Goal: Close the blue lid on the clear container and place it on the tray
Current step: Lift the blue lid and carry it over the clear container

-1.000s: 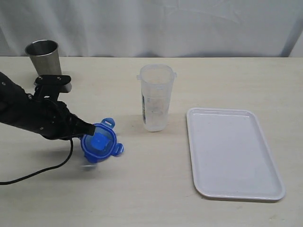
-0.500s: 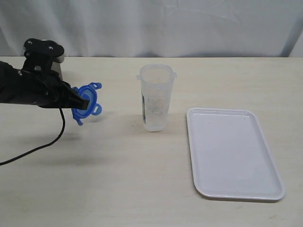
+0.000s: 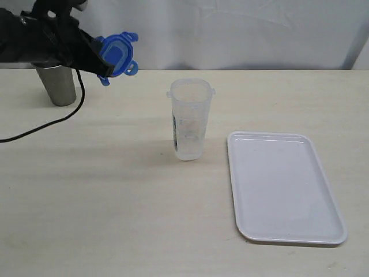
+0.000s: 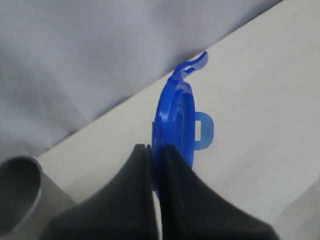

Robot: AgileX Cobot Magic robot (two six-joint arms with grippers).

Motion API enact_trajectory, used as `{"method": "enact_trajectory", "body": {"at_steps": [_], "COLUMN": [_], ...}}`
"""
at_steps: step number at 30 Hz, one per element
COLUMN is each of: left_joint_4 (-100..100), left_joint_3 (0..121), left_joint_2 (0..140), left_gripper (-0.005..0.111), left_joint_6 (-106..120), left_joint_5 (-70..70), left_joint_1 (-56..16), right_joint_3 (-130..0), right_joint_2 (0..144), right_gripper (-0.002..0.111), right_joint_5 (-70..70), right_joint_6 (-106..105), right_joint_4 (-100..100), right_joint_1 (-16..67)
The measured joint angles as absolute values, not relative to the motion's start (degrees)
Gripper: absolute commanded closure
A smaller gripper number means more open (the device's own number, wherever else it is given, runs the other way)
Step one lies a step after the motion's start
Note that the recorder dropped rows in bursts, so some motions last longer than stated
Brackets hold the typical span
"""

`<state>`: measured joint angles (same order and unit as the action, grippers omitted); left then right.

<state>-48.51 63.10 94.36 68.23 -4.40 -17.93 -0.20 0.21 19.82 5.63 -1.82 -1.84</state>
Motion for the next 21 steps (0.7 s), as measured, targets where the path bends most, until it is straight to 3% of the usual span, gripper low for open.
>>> {"method": "enact_trajectory", "body": {"at_steps": [21], "left_joint_4": [-22.0], "left_joint_3": [75.0], "left_joint_2": [99.6], "left_gripper": [0.107], "left_joint_6": [78.4], "left_joint_5": [3.5], "left_joint_1": [-27.8], "right_joint_3": [-0.2], "right_joint_2": [0.2], "right_gripper": [0.104], "right_joint_5": [19.8], "right_joint_6": [5.6], "right_joint_4": [-1.8], "right_joint_1": [-1.8]}}
